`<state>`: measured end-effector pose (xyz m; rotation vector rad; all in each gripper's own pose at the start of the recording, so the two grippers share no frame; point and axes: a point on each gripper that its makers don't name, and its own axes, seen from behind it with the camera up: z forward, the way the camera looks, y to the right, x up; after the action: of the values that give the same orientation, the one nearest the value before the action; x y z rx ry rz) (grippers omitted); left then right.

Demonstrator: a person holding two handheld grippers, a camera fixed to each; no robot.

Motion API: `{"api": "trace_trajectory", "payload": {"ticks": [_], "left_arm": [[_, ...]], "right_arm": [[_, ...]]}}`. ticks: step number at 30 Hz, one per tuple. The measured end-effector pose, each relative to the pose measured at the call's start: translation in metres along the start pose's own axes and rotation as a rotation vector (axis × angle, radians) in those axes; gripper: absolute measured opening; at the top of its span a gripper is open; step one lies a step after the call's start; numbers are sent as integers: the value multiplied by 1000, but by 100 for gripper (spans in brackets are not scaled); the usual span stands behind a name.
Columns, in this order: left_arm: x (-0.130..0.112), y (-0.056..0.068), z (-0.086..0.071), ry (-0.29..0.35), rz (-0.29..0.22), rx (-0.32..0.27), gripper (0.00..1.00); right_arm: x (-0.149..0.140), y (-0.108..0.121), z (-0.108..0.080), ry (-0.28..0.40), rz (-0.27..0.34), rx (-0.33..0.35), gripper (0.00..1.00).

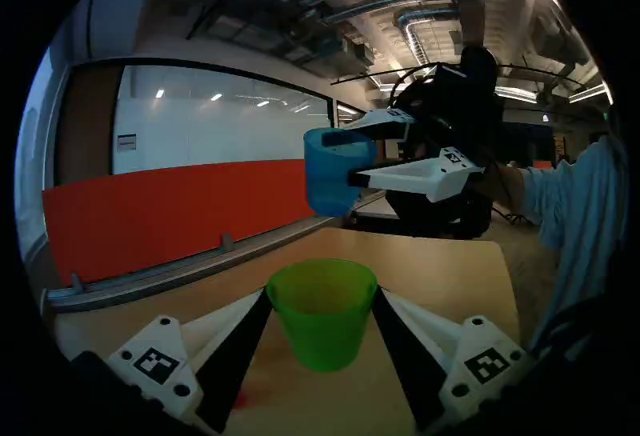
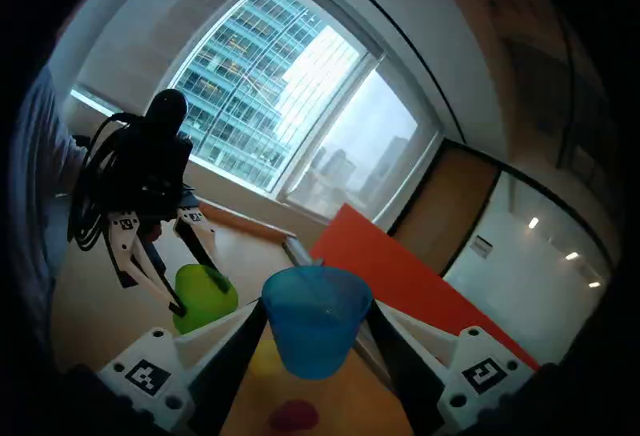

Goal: Pour water

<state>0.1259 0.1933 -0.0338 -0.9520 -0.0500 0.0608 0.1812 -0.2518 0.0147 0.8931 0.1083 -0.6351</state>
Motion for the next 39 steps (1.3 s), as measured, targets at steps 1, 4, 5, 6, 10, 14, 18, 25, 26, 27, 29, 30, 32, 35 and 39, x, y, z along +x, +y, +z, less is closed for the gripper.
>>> {"api": "trace_trajectory", "payload": {"ticks": [1,4,5,6,10,14,18,25,26,27,29,30,32,35,39], "left_arm": [[0,1,0,1,-1,-1,88],[1,2,1,3,-2,-5,88],[2,3,1,4,-2,-6,88],[2,3,1,4,-2,-7,88],[3,5,1,4,0,-8,88],[3,6,1,6,-6,-10,88],[2,6,2,8,-14,-10,88],[3,7,3,9,-20,-9,88],[3,8,3,10,-21,-11,88],[4,8,3,11,-21,-12,88],[4,9,3,11,-19,-14,88],[4,10,3,11,-18,-15,88],[4,10,3,9,-15,-15,88],[3,11,3,8,-14,-18,88],[4,12,3,6,-13,-23,88]], "right_arm": [[2,1,1,2,-11,0,91],[7,4,2,6,-48,-3,91],[9,5,3,8,-62,-5,91],[11,6,3,9,-73,-6,91],[16,11,6,14,-122,-13,91],[21,17,10,20,-177,-26,91],[26,20,12,24,-231,-35,91],[34,24,19,24,-306,-33,91],[35,24,20,24,-318,-34,91],[36,24,21,23,-327,-34,91],[37,25,23,21,-346,-33,91],[37,25,24,19,-355,-33,91],[37,25,26,14,-375,-31,91],[36,25,30,4,-403,-31,91],[37,26,34,1,-435,-32,91]]}}
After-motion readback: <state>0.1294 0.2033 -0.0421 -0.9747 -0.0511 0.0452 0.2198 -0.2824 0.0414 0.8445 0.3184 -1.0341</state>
